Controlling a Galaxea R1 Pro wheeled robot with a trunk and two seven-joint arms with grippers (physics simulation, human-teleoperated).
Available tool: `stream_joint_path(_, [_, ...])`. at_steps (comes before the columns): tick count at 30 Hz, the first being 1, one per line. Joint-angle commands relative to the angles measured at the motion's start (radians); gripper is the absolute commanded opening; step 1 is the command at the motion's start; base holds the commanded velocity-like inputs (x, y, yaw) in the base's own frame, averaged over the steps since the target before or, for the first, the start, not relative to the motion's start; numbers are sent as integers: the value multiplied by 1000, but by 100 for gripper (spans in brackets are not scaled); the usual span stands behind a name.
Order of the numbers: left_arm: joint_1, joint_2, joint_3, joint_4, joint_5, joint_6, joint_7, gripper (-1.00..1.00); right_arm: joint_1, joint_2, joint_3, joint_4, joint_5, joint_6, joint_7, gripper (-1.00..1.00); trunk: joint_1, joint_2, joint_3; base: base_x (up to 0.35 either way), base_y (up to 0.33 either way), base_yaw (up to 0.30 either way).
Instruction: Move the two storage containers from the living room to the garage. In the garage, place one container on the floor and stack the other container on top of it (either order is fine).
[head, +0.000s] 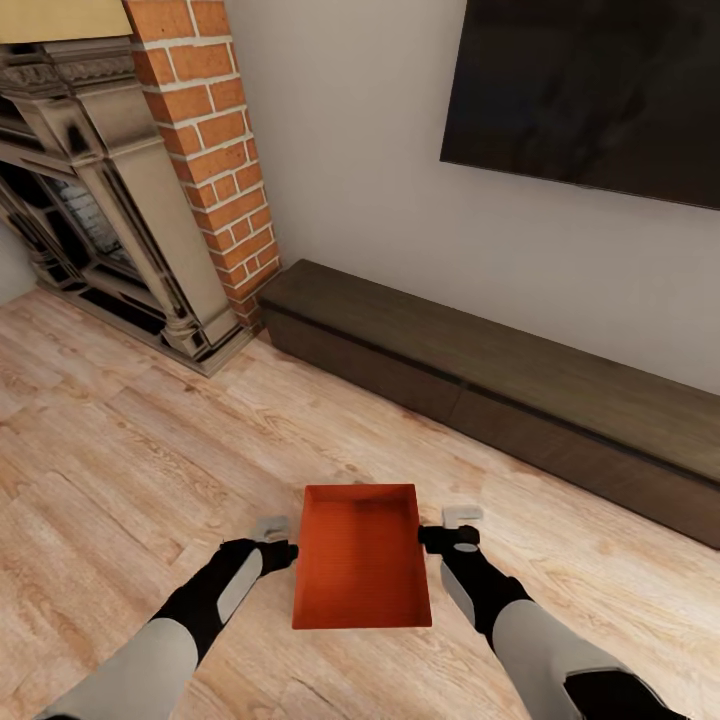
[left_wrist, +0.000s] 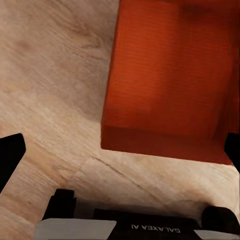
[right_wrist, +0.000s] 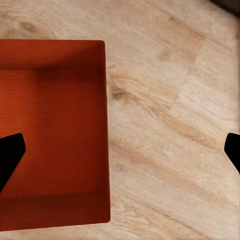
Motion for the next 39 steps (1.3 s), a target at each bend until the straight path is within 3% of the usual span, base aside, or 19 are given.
stream_joint_path(1, [-18,-7,-5,8,9,2,12,100,-2,0,2,-2,1,6,-6,100,0,-1,-1,0,0,0])
stream_joint_path(5, [-81,-46,-5,55,-3,-10,21,100,-7,4,-4,5,1,1,-5,100,0,-1,-1,0,0,0])
stream_joint_path(11, [-103,-84,-8,110,-51,-105,25,100,-8,6,-8,8,1,-6,-4,100,0,-1,-1,0,0,0])
stream_joint_path(14, [-106,-94,-9,206,-115,-154,24,100,-9,6,-6,9,1,-9,-2,100,0,-1,-1,0,0,0])
stream_joint_path(15, [-107,-95,-9,269,-143,-210,25,100,-8,7,-5,14,1,-8,2,100,0,-1,-1,0,0,0])
stream_joint_path(16, [-107,-94,-9,280,-148,-231,24,100,-8,7,-4,19,3,-9,3,100,0,-1,-1,0,0,0])
stream_joint_path(24, [-107,-97,-5,295,-156,-308,24,100,-8,8,-3,82,3,-9,9,100,0,-1,-1,0,0,0])
stream_joint_path(34, [-107,-122,-4,293,-155,-314,27,100,-8,8,-2,89,4,-8,9,100,0,-1,-1,0,0,0])
stream_joint_path(39, [-107,-121,-4,294,-153,-312,26,100,-8,8,-2,89,4,-8,9,100,19,-36,-17,0,0,0])
